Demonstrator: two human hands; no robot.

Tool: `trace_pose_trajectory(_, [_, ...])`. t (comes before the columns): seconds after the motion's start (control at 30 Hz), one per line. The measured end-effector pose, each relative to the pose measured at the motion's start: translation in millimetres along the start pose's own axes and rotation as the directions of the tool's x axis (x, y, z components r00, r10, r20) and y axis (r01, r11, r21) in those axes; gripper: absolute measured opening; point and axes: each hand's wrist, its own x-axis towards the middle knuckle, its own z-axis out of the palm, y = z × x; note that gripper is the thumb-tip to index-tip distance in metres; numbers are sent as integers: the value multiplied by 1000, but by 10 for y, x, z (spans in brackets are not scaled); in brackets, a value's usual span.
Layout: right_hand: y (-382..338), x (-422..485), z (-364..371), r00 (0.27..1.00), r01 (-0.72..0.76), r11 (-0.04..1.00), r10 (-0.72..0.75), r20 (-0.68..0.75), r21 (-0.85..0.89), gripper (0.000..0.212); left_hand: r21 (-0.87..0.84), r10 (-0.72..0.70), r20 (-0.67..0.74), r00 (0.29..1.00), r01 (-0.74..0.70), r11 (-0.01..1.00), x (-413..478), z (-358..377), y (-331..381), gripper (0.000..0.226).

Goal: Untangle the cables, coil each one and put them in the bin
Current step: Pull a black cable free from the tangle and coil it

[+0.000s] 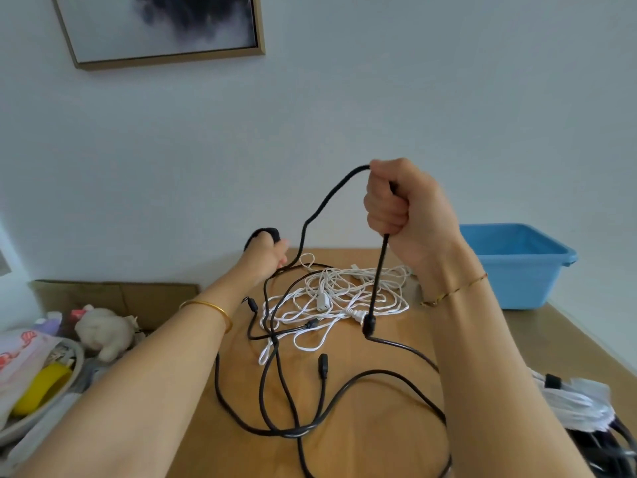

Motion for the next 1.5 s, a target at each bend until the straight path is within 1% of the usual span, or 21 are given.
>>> trace_pose_trajectory(0.07, [-29,103,-7,998,29,998,-26,-54,64,37,34,13,192,981,-20,999,-42,38,28,30])
trace_pose_trajectory(0.13, [-67,204,-57,989,73,994,-62,-132,79,34,-69,3,372,928,25,997,-99,38,89,29])
trace_pose_trajectory(0.23, [-76,312,-211,968,126,987,-100,-230,102,29,-128,37,546,837,40,991,-255,-12,242,30])
trace_pose_trajectory(0.3, [-27,361,-351,946,158,976,-107,-307,148,27,-216,102,674,731,63,974,-326,-43,306,41])
trace_pose_trajectory(0.37, [66,393,-484,918,181,966,-98,-384,186,27,-341,187,797,574,173,924,-357,-85,333,58])
trace_pose_trajectory(0.43, [193,406,-607,884,183,962,-70,-463,204,27,-437,301,852,429,264,860,-344,-138,340,76])
trace_pose_trajectory(0.5, [338,396,-709,851,163,963,-27,-524,216,28,-516,432,851,298,322,794,-337,-204,341,79])
trace_pose_trajectory(0.57, [494,371,-784,818,129,960,38,-574,247,28,-593,560,802,208,383,708,-333,-250,351,62])
trace_pose_trajectory(0.63, [651,337,-814,771,76,956,123,-625,282,29,-668,680,709,187,486,563,-325,-270,392,43])
trace_pose_trajectory(0.7, [795,288,-804,713,-12,959,206,-670,282,31,-714,763,604,230,582,389,-293,-313,455,37])
trace_pose_trajectory(0.73, [856,262,-790,689,-65,958,245,-682,278,31,-748,780,553,292,586,312,-276,-337,492,36])
trace_pose_trajectory(0.8, [966,210,-750,653,-167,943,325,-684,289,32,-836,729,473,495,514,193,-265,-383,563,36])
trace_pose_trajectory(0.87, [1047,152,-689,637,-264,926,376,-673,268,31,-911,591,371,717,404,81,-264,-404,635,42])
trace_pose_trajectory(0.93, [1108,69,-592,651,-393,907,390,-652,150,27,-960,451,225,864,275,-48,-248,-417,730,46])
trace_pose_trajectory(1.03, [1147,-58,-408,750,-549,821,401,-526,-157,26,-972,269,93,959,145,-182,-167,-424,859,30])
trace_pose_trajectory(1.1, [1111,-118,-292,826,-548,746,410,-388,-378,34,-993,141,54,988,68,-95,-98,-401,904,16])
trace_pose_trajectory(1.23, [917,-157,-91,915,-398,660,338,-221,-637,43,-931,90,-21,996,-52,361,-3,-273,853,26])
trace_pose_trajectory(1.3, [812,-127,-40,946,-322,664,247,-208,-675,40,-756,153,-24,988,-119,644,-4,-196,762,32])
trace_pose_trajectory(1.37, [739,-71,-31,965,-259,662,157,-209,-703,33,-430,237,-20,971,-222,875,-53,-135,710,37])
trace_pose_trajectory(1.43, [696,-21,-40,977,-201,643,75,-201,-739,29,-82,312,2,950,-310,947,-118,-108,727,40])
trace_pose_trajectory(1.5, [669,5,-65,983,-153,613,15,-183,-775,27,98,354,48,934,-357,929,-192,-120,771,40])
